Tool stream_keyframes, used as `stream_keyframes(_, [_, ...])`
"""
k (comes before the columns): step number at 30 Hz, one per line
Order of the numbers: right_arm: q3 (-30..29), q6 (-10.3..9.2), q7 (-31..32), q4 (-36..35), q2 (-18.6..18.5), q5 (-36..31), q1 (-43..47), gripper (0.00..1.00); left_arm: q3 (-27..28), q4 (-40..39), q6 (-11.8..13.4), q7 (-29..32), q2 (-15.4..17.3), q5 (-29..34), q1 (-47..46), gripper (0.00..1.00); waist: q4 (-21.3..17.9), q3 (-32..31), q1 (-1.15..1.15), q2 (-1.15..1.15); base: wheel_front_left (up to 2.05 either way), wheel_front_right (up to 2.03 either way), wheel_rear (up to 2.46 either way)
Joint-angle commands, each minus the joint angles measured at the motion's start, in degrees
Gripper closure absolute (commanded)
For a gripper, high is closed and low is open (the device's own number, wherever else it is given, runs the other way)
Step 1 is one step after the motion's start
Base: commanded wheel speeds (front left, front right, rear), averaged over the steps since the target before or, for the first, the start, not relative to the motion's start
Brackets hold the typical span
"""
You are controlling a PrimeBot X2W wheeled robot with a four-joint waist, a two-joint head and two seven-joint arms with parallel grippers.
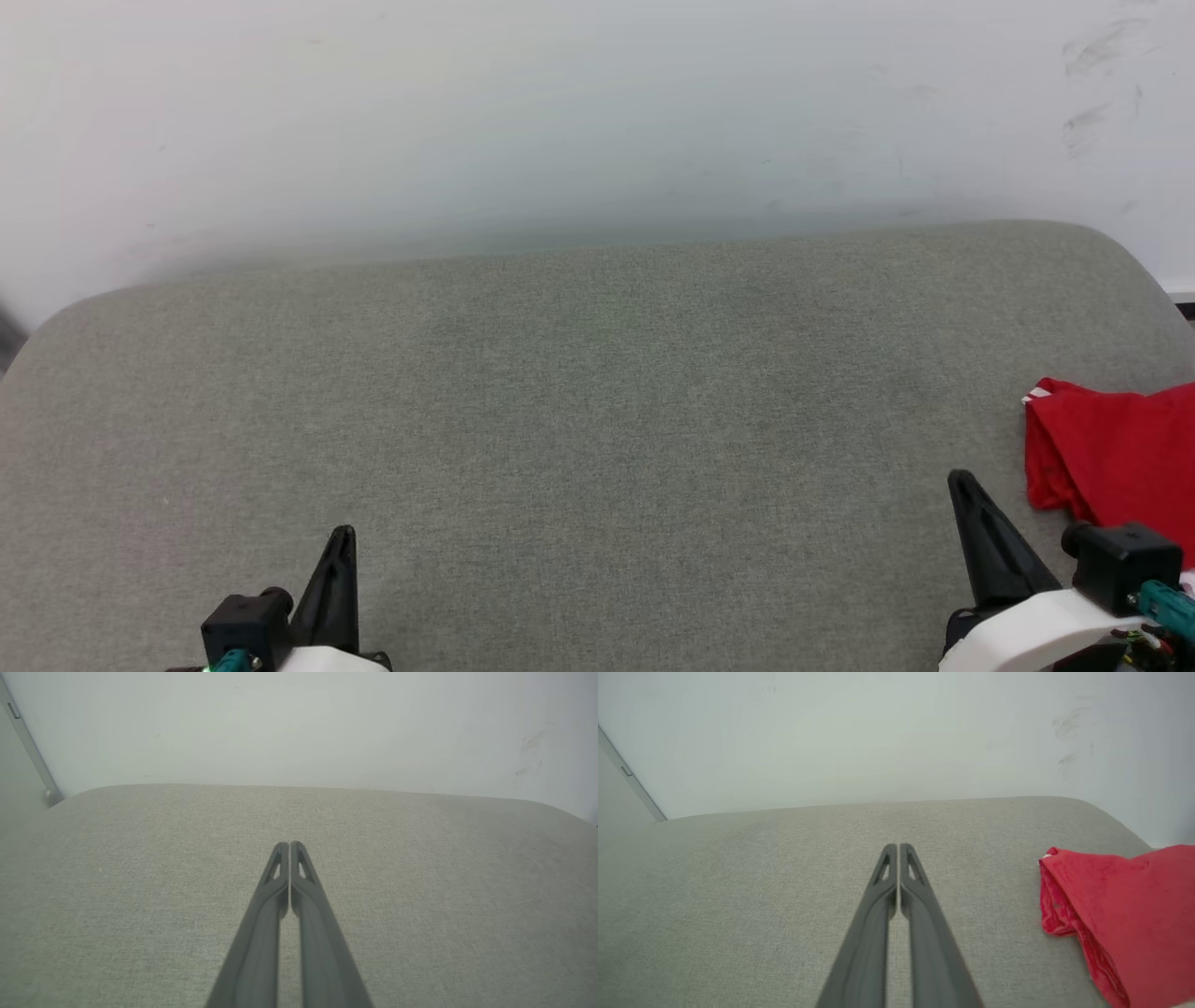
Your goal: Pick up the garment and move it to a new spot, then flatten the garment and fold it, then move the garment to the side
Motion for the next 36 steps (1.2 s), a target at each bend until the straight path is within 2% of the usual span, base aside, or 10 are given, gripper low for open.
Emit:
stream_keyframes(1, [0.0, 0.00, -0.2, -0.3, 0.0, 2.6, -0.6, 1.00, 0.7, -0.5, -0.4, 0.5, 0.1, -2.1, -0.8, 1.00, 0.0, 0.0, 0.00, 0.00, 0.00, 0.00, 0.00])
stream_keyframes(17, [-0.4, 0.00, -0.1, 3.9, -0.6, 20.5, -3.2, 1.00, 4.1, 0.9, -3.2, 4.9, -2.0, -17.1, -3.1, 1.00, 0.2, 0.3, 0.00, 0.00, 0.00, 0.00, 0.00])
stream_keyframes(36, [-1.1, -0.01, 0.3, 7.8, -0.9, 37.5, -5.7, 1.00, 7.4, 2.1, -5.8, 9.1, -4.0, -31.7, -5.2, 1.00, 0.5, 0.6, 0.00, 0.00, 0.00, 0.00, 0.00])
